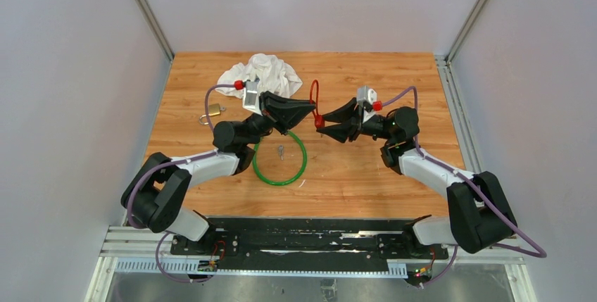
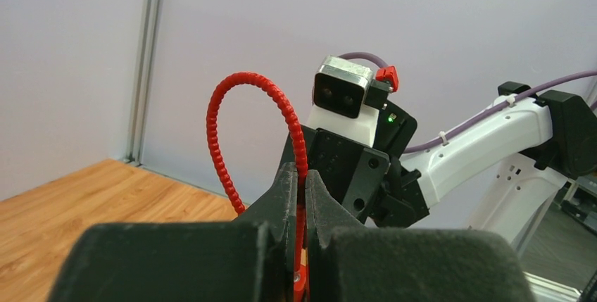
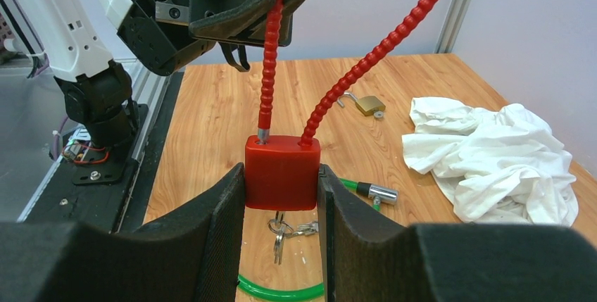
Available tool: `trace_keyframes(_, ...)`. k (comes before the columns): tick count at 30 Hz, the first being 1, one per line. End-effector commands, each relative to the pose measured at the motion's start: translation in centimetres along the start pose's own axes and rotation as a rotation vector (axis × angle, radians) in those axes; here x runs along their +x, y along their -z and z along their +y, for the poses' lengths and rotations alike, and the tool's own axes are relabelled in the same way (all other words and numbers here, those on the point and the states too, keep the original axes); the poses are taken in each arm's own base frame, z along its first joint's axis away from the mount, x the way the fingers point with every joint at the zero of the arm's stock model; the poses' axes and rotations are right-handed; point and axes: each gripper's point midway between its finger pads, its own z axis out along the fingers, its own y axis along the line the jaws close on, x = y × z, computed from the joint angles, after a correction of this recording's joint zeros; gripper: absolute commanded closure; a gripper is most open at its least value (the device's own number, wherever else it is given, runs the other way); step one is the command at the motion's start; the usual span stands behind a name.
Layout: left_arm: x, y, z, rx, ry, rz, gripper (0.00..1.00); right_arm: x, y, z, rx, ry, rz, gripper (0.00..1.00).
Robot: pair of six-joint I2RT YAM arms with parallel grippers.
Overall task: Lock with the key
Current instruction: Lock the lock.
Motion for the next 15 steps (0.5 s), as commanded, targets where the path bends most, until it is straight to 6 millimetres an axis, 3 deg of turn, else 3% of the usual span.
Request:
trace_keyframes(1, 1.9, 0.8, 0.5, -0.018, -0.017, 0.042, 1.00, -3.5, -0.5, 0.4, -0.022, 0.106, -0.084, 0.99)
trace_keyframes(15, 3.0, 1.6, 1.3, -0.062, -0.019, 0.077, 1.00, -3.6, -0.5, -1.0, 0.044, 0.053, -0.070, 0.99)
